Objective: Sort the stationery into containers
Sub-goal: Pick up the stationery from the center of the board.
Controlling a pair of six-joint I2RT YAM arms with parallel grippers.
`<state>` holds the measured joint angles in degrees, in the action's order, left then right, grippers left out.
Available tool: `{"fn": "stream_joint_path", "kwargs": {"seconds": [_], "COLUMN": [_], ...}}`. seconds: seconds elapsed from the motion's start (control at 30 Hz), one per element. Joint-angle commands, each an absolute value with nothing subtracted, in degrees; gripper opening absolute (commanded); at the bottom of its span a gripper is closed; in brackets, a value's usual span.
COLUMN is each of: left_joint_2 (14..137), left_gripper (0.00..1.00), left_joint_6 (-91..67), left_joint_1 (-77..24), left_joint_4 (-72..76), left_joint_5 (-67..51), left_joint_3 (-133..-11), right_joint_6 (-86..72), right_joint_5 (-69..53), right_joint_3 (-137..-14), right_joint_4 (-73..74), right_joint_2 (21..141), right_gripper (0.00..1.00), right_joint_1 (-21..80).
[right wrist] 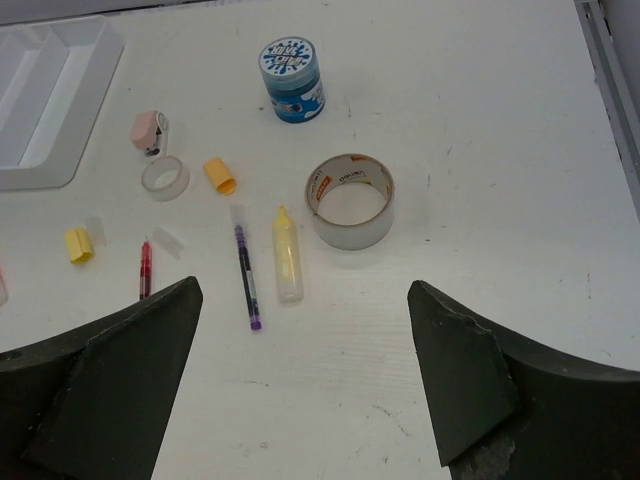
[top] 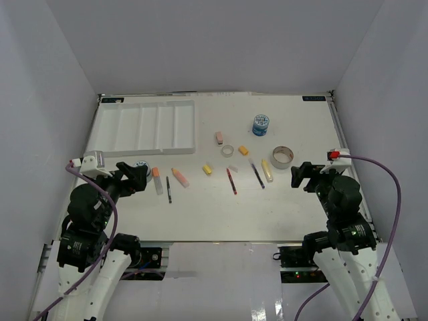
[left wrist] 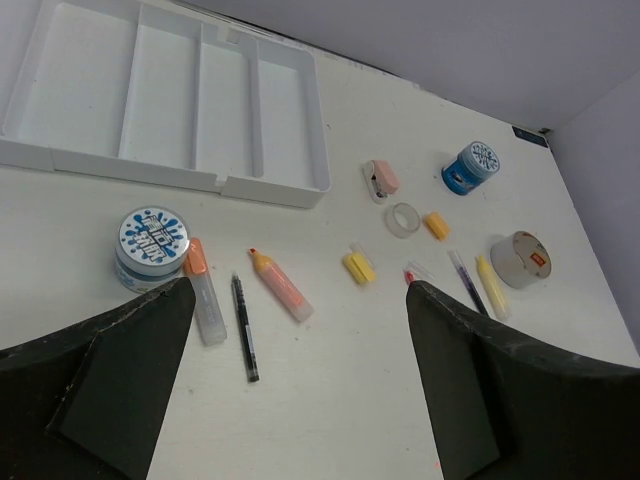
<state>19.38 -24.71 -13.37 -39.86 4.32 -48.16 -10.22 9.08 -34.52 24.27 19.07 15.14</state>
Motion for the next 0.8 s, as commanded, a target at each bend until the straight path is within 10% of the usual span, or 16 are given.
{"fn": "stream_joint_path", "kwargs": {"seconds": [0.0, 0.77], "left_joint_2": [19.42, 31.20], "left_gripper": [0.98, 0.98], "left_joint_6": [-25.05, -27.77], "left_joint_1": [-13.62, -13.54], "left_joint_4": [-39.29, -21.73], "left_joint_5": [2.99, -5.71], "left_joint_3": [-48.87, -36.22], "right_joint_6": [-12.47, -16.96], "right_joint_5": [11.59, 19.43], "right_joint_3": [-36.12, -52.56], "right_joint_4": [22.85, 15.74], "right_joint_2": [20.74, 80.23], "right_gripper": [0.90, 1.00], "right_joint_1": [15.38, 10.72]}}
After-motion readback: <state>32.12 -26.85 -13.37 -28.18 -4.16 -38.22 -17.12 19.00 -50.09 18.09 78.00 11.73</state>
